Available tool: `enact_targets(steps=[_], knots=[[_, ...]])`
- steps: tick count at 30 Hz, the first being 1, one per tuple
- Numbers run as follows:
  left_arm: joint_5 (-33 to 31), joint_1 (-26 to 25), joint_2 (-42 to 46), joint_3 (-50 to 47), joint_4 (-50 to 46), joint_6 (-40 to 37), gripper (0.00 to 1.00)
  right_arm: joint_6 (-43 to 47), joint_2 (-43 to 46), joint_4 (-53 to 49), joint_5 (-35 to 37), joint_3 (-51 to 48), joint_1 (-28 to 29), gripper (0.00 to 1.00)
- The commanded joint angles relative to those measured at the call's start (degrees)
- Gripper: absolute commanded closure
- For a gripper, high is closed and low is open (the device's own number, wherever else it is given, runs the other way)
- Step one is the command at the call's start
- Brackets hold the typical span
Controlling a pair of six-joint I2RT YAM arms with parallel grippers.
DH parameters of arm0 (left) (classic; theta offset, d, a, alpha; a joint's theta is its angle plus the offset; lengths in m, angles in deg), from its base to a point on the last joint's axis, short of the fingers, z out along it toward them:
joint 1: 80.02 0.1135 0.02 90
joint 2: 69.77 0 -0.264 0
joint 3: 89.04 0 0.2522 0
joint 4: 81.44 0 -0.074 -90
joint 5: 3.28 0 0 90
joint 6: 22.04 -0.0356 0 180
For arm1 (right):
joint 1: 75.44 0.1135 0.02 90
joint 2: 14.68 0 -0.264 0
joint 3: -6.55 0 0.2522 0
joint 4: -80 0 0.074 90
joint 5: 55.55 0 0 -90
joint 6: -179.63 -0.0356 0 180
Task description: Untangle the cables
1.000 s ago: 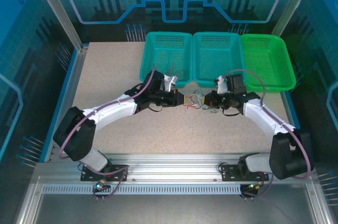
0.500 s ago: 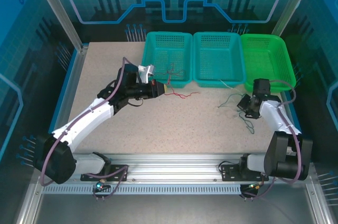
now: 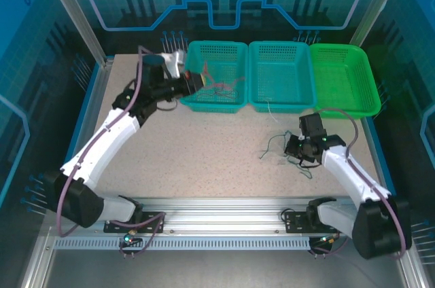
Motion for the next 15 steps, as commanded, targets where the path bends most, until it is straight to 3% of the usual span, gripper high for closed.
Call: enact_targets(steps=[1,5,10,15], knots=[[-9.2,2.5,-9.2,5.0,-4.9,-0.9,1.00,-3.8,6.7,-2.2,-2.4,-2.7,2.5,1.00],[-8.8,3.5,-21.4,13.0,-1.8,-0.9,1.00,-4.2,12.8,-8.7,-0.7,-4.3,6.6,1.00],[-8.4,3.5,-34.3,22.6,0.2,0.8,0.99,-1.7,14.8,-8.8,-4.0,-3.6,7.0,1.00],[-7.1,3.5,-40.0,27.1,0.4,1.5,0.59,5.5,14.9,-8.0,-11.3,0.8,7.7,1.00]])
